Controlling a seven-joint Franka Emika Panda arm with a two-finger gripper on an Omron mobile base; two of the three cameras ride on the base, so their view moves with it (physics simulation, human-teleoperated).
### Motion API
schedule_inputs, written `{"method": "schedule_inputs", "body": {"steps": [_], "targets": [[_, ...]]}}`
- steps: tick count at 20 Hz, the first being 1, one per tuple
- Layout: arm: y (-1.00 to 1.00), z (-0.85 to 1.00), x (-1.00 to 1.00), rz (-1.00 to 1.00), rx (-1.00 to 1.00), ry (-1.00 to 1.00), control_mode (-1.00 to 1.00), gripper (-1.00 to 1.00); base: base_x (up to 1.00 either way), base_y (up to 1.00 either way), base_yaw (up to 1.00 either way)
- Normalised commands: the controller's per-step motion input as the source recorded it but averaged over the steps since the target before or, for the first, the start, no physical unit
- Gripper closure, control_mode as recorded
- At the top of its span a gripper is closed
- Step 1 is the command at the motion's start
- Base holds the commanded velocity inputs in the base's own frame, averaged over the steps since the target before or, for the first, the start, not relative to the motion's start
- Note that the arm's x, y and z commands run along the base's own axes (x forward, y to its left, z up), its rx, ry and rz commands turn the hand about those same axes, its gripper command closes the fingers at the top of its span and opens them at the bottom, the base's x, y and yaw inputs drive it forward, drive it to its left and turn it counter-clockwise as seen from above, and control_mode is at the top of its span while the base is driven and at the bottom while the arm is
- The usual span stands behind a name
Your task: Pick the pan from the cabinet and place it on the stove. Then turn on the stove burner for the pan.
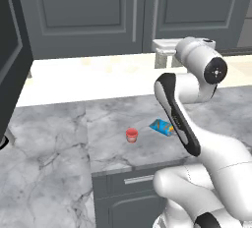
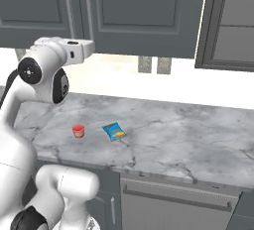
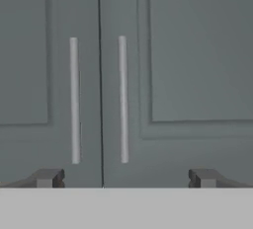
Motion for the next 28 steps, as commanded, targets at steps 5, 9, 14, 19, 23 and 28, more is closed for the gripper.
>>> {"method": "schedule_inputs", "body": {"steps": [5,9,14,19,23,28], "targets": [[0.04,0.00,0.31,-0.02,-0.01,-0.07,-1.00,-1.00,0.00,0.00,0.00],[0.00,0.00,0.41,-0.04,0.00,-0.05,-1.00,-1.00,0.00,0.00,0.00],[0.00,0.00,0.46,-0.02,0.00,-0.02,-1.00,-1.00,0.00,0.00,0.00],[0.00,0.00,0.34,0.00,0.00,0.00,-1.00,-1.00,0.00,0.00,0.00],[0.00,0.00,0.29,0.00,0.00,0.00,-1.00,-1.00,0.00,0.00,0.00],[0.00,0.00,0.40,0.00,0.00,0.00,-1.00,-1.00,0.00,0.00,0.00]]}}
